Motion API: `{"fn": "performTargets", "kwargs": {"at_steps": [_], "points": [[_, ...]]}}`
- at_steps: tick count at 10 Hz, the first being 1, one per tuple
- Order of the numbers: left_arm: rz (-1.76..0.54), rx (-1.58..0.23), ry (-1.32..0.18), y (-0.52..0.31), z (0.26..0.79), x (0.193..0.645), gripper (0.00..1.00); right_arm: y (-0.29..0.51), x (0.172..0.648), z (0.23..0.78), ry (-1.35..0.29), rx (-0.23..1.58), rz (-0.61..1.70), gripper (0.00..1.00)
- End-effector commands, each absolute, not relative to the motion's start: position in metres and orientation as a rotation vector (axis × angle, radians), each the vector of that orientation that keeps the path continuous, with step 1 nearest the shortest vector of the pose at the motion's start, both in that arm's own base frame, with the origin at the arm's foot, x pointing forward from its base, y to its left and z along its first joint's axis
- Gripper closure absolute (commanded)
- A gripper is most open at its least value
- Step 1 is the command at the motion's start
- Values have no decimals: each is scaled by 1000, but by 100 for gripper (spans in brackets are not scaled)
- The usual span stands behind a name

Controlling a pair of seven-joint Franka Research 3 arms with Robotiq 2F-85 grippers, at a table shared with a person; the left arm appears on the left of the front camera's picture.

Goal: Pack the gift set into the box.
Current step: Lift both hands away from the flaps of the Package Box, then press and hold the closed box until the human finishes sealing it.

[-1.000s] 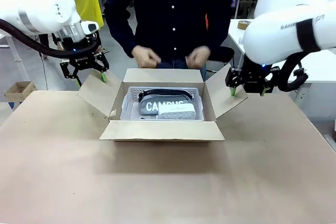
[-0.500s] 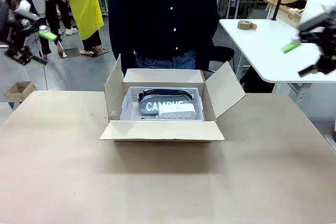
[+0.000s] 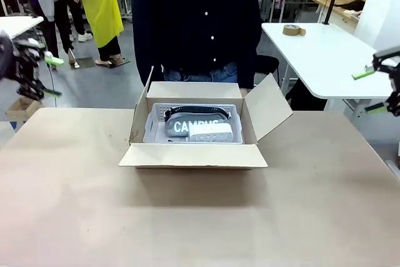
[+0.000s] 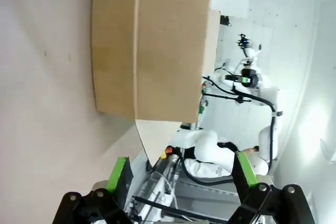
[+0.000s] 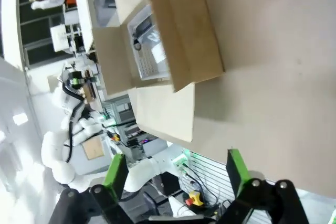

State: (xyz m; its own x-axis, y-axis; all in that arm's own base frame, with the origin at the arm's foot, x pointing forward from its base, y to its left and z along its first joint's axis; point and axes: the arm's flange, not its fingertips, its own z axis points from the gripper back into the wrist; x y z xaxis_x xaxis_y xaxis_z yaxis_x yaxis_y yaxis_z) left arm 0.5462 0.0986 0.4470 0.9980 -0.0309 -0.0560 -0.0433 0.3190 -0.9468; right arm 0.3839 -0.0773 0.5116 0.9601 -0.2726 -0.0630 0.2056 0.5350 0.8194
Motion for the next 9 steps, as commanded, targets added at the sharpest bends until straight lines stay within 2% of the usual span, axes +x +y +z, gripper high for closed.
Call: {"fn": "performTargets", "kwargs": {"at_steps": [1,9], "points": [[-4,-1193,25,91,466,527,0,-73,375,530,-103,955,-234,0],[-4,-1193,25,91,466,527,0,-73,375,530,-103,955,-234,0]]}}
